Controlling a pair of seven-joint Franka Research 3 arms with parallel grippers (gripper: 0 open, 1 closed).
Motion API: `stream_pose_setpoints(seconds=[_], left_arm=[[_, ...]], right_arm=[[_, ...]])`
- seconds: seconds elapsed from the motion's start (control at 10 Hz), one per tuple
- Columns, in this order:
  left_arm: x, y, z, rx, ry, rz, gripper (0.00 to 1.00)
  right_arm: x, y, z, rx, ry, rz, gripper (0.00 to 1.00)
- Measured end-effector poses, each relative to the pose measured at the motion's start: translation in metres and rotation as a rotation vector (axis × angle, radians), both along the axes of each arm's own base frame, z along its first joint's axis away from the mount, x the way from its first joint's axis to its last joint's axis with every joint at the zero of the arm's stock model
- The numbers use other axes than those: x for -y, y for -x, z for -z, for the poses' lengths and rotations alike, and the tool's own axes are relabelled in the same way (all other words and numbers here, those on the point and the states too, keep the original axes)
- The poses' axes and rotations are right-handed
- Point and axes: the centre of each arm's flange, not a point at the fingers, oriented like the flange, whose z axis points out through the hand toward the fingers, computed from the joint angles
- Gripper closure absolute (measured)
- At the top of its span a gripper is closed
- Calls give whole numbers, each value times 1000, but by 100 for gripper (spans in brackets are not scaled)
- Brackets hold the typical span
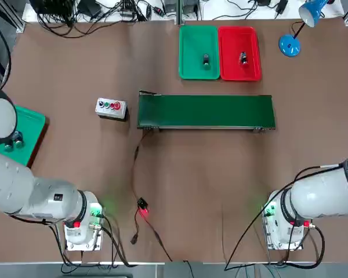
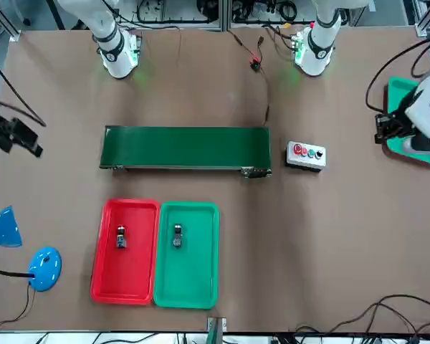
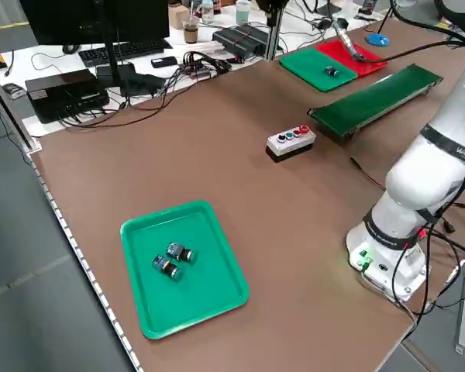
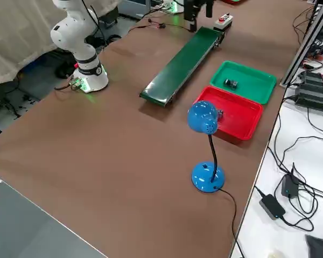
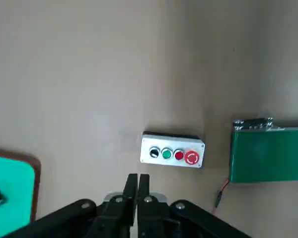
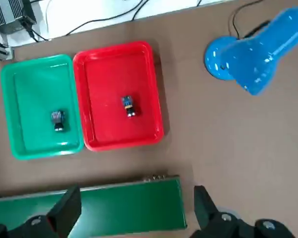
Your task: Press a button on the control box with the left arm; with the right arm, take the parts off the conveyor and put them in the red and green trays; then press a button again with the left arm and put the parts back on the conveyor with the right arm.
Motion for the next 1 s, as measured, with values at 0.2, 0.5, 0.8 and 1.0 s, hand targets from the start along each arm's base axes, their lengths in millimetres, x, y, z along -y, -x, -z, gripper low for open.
stream_pose_setpoints(seconds=[0.2, 0.5, 0.8, 1.0], left_arm=[[10, 27, 43, 12, -1, 2, 95], [36, 82, 135, 25, -19, 14, 95], [48, 115, 216, 43, -29, 34, 95], [48, 116, 251, 43, -25, 33, 95]], right_arm=[[3, 12, 0, -5, -2, 5, 0], [8, 12, 3, -6, -2, 14, 0], [8, 12, 2, -2, -2, 14, 0], [7, 12, 2, 1, -2, 13, 0]])
